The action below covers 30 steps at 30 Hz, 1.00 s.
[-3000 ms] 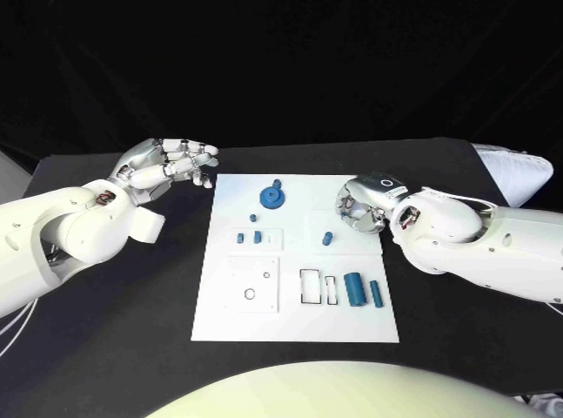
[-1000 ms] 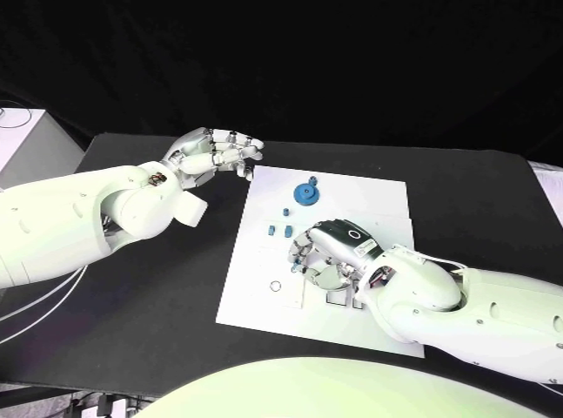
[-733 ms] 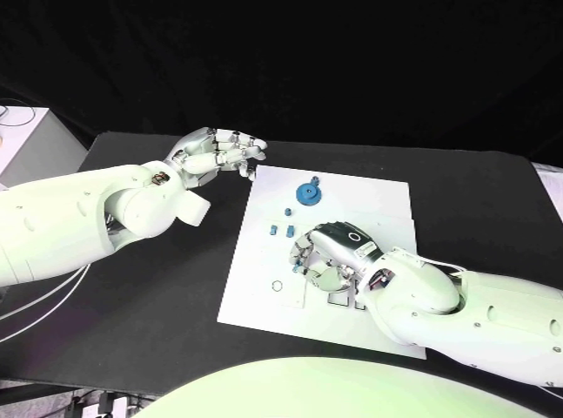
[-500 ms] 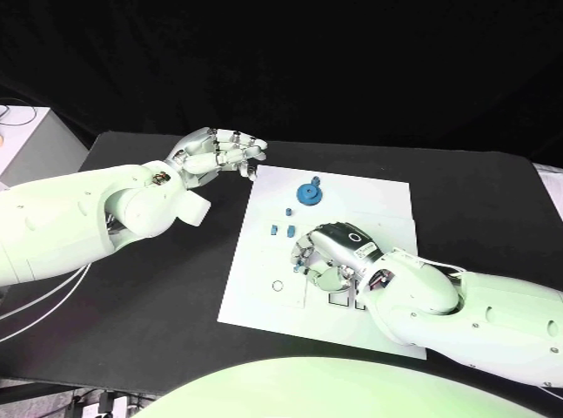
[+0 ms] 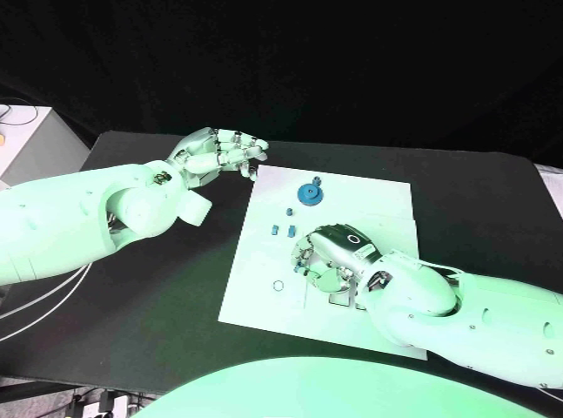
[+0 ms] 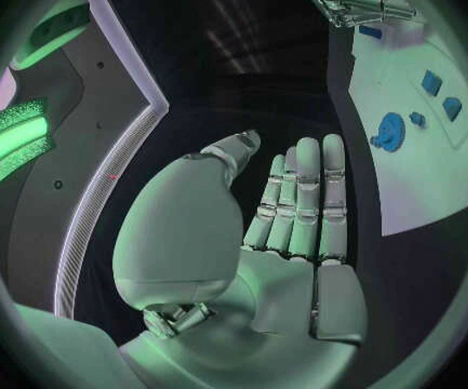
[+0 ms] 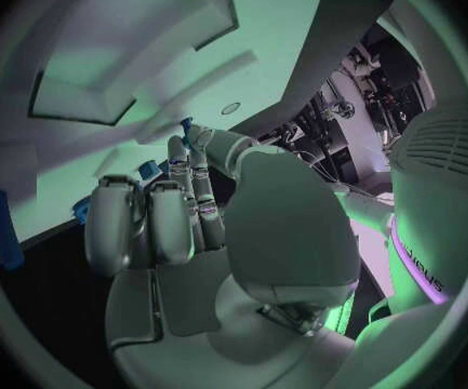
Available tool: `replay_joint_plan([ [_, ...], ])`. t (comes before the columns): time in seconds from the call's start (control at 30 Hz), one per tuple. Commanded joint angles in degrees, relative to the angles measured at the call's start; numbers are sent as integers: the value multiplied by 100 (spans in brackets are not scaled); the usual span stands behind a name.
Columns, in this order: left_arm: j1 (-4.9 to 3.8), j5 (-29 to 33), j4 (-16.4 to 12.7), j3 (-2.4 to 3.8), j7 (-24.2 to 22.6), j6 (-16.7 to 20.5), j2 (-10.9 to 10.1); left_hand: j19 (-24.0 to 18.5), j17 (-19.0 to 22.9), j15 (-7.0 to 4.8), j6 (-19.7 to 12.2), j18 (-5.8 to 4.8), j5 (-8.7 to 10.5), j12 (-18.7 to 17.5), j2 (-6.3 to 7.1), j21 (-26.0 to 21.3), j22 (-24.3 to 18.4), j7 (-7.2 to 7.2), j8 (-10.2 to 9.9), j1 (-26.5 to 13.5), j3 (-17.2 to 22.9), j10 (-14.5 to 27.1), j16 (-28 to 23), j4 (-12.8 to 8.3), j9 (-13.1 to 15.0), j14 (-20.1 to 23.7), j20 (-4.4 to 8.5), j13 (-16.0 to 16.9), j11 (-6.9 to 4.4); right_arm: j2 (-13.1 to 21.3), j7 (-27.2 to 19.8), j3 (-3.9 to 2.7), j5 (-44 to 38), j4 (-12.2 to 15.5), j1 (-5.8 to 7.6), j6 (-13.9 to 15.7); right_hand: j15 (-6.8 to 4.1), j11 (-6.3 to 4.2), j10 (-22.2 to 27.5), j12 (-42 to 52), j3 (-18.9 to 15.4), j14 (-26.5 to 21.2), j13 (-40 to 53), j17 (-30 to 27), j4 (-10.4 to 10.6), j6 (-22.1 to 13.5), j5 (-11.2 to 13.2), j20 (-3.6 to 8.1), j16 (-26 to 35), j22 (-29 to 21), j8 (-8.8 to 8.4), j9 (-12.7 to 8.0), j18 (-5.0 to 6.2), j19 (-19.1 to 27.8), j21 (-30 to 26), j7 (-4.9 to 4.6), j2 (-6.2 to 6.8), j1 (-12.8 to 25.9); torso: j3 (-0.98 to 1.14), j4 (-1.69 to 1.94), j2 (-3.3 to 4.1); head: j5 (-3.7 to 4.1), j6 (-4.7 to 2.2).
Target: Assemble the parts on the task board
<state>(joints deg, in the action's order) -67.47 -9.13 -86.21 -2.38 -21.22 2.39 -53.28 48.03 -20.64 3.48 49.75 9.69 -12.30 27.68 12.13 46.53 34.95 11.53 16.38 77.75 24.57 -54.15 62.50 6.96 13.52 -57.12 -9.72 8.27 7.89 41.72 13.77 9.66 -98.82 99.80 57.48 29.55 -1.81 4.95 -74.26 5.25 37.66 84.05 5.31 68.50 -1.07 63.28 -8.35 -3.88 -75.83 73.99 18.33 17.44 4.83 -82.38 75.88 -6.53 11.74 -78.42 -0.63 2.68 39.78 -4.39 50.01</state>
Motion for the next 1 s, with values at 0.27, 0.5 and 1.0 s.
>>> replay_joint_plan([
  [0.27,3,18,-8,2,-11,-93,4,49,8,41,-45,73,8,8,12,-19,-9,12,-24,50,-21,27,-22,6,-5,14,-6,3,-10,-38,17,12,-84,-31,-35,-144,-35,-265,-311,6,73,212,267,-14,-52,0,-12,14,12,-14,16,5,-90,22,-29,-13,-89,-23,-2,-3,-3,-8,-1],
  [0.5,3,18,-7,2,-7,-91,4,49,8,41,-45,73,8,8,12,-19,-9,12,-24,50,-21,27,-22,6,-5,14,-6,3,-10,-54,-127,19,30,-76,-40,-270,50,-162,-25,-170,13,183,240,-105,-32,-265,29,-45,43,-194,-130,-5,-49,142,-212,-104,11,187,-4,-3,-3,-4,-1],
  [1.0,4,19,-1,2,20,-114,2,59,8,45,-51,74,7,14,0,-34,-20,15,-20,59,-27,35,-24,19,-5,15,-9,6,-7,22,-407,35,258,-116,-41,39,303,117,1166,-82,-333,-109,-69,-583,44,-758,-115,-294,263,-1125,-468,-56,180,777,-1210,-285,323,370,0,-1,-3,30,-1],
])
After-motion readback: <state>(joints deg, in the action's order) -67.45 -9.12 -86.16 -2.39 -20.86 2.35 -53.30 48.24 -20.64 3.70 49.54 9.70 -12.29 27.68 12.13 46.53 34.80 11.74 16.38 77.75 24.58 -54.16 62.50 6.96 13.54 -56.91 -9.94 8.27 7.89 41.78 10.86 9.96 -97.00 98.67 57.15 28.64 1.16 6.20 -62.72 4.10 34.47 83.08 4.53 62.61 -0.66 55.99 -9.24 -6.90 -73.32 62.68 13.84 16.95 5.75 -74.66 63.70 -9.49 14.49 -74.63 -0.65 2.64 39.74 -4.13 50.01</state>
